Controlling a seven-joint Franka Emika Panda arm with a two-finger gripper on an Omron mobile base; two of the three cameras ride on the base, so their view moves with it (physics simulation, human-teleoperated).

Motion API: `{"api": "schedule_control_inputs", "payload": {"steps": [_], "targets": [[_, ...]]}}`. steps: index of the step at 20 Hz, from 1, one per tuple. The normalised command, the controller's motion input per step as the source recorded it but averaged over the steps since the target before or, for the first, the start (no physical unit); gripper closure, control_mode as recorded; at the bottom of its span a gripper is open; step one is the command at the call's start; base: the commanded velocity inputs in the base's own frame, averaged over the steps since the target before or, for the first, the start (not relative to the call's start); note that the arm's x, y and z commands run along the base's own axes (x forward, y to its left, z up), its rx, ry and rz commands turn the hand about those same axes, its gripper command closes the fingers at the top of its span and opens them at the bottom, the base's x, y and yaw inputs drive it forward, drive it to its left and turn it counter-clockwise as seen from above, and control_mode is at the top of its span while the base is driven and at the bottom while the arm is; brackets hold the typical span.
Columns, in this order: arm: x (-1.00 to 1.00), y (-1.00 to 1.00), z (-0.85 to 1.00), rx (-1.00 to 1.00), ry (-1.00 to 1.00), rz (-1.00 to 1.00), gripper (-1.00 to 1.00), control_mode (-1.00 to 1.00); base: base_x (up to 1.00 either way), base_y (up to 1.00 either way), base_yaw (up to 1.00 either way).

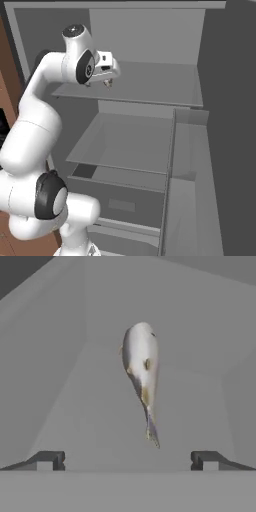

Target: Gather the sweet potato and bell pepper from the fridge and place them on a tray on the dining counter. Then gather the steak and fish from the fridge and place them on the other tray.

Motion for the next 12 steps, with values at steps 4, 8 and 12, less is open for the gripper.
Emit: {"api": "schedule_control_inputs", "payload": {"steps": [4, 8, 12], "targets": [[0.54, 0.01, -0.13, -0.03, 0.09, 0.0, -1.0, -1.0, 0.0, 0.0, 0.0], [0.54, 0.0, -0.14, -0.04, 0.1, 0.0, -1.0, -1.0, 0.0, 0.0, 0.0], [0.51, 0.0, -0.15, -0.02, 0.09, 0.0, -1.0, -1.0, 0.0, 0.0, 0.0]]}}
